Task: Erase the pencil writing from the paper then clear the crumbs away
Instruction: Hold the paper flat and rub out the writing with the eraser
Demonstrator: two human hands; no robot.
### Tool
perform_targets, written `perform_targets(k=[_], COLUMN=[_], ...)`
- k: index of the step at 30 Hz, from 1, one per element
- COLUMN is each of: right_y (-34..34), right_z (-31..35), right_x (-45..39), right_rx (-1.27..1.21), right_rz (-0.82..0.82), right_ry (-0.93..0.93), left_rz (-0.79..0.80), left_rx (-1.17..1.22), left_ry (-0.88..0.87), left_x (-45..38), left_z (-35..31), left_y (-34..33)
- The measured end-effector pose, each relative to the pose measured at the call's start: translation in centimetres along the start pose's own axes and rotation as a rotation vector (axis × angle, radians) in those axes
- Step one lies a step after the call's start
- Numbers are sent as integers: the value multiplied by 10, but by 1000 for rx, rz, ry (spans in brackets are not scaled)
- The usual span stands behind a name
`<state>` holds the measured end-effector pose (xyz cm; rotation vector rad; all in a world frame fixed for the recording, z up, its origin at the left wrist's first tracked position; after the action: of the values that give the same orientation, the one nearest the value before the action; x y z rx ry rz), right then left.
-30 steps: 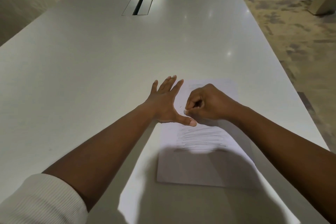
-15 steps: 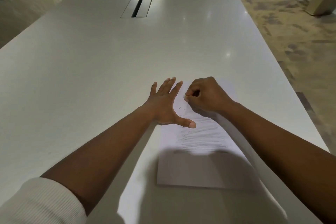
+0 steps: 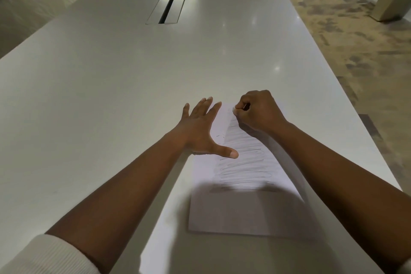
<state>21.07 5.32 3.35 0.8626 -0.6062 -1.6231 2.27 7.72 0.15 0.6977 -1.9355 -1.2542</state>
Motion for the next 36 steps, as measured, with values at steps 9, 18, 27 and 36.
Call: perform_targets(k=[9, 18, 27, 36], right_y=[1, 2, 0, 4], right_z=[2, 5, 21, 10], right_x=[-3, -5, 13, -7], right_rx=[35, 46, 9, 90], right_rz=[32, 46, 109, 25], right_ry=[-39, -47, 93, 31], left_rz=[-176, -229, -204, -178], left_rx=[9, -33, -28, -16], left_ry=[-1, -6, -1, 6], left_x=[-8, -8, -10, -9], left_z=[-12, -13, -12, -12], left_y=[-2, -9, -7, -7])
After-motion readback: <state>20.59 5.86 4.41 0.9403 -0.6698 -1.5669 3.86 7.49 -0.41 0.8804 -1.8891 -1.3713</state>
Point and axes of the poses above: each hand's wrist, its own x-axis away from the middle knuckle, its own y-axis out of the back of the hand, z = x × y, the point moved 3 cm from there along -x, towards the middle knuckle
